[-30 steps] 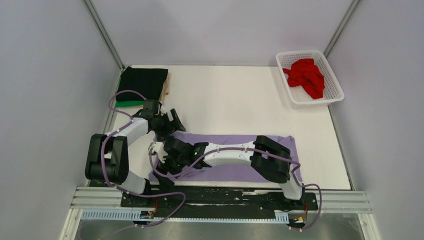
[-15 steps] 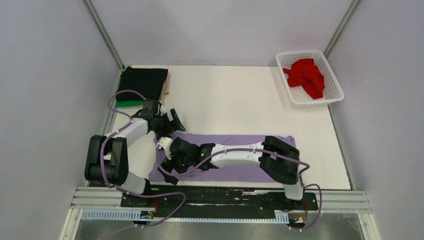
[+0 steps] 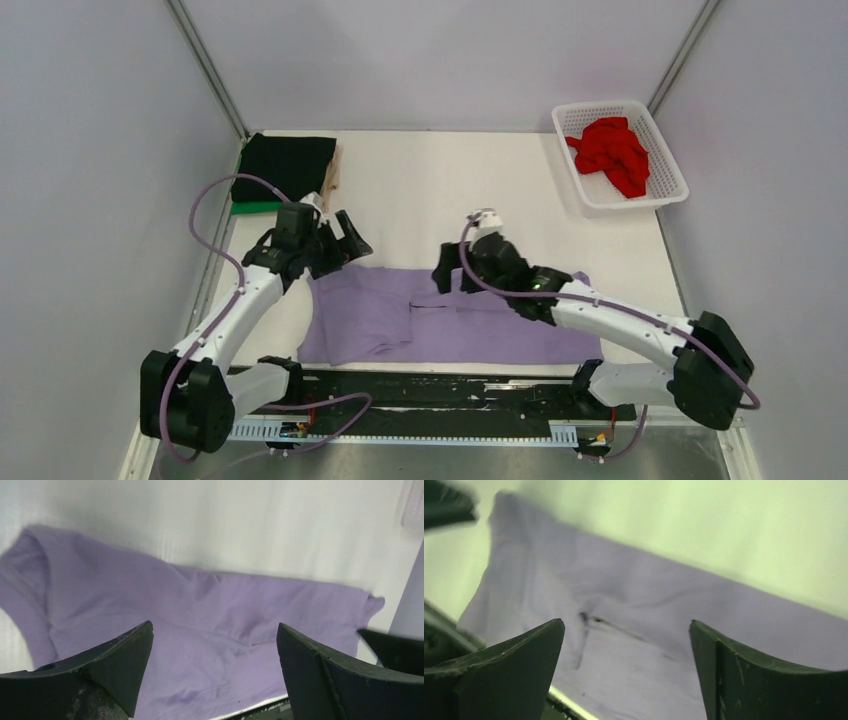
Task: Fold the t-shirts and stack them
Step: Fold the other side of the tshirt into a rectangle, then rotate the tshirt 90 degrees
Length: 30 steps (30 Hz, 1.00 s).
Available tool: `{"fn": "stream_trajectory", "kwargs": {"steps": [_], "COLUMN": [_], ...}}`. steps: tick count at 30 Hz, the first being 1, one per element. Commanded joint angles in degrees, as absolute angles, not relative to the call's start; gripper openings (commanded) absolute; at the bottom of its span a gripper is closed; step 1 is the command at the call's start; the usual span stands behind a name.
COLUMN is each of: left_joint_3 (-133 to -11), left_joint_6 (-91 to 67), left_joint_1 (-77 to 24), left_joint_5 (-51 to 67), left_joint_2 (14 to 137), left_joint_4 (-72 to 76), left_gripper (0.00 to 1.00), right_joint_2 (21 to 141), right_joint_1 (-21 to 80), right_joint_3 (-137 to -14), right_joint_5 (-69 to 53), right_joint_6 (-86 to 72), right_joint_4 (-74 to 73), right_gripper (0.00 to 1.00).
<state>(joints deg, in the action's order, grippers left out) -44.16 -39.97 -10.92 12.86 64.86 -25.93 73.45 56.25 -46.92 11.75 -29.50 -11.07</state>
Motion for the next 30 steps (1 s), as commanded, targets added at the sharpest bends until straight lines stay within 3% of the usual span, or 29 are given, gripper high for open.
{"fn": "stream_trajectory", "kwargs": {"steps": [1,8,19,26,30], "left_joint_3": [-39.88,-29.80,-31.05,-35.87,-45.58], "left_joint_6": [-46.20,-51.85,-49.49,-47.25,-47.23], "left_joint_1": [-18.24,-21.18,-16.54,-13.27,-12.75], "left_joint_5": [11.78,19.30,13.13,10.33,11.13], "left_joint_2": [62.59,70.84,77.80,82.06,90.55], "left_joint_4": [-23.76,-5.60,-7.78,-10.67,-9.94], "left_gripper": [1.00,1.00,1.00,1.00,1.00], "right_joint_2": [64.90,58.70,74.26,75.59,72.89], "right_joint_1": [42.34,20.84,-5.38,-11.85,-11.74], "right_joint_3": [-38.40,-30.64,-30.73,-30.53,-30.26], "right_joint_5": [11.50,7.72,3.30,1.03,-8.97], "right_joint_6": [-41.51,-40.37,-40.17,-42.78,-42.58], "right_joint_4": [-15.72,-15.69,-12.56,-15.22,-16.05], "right_gripper": [1.00,1.00,1.00,1.00,1.00]}}
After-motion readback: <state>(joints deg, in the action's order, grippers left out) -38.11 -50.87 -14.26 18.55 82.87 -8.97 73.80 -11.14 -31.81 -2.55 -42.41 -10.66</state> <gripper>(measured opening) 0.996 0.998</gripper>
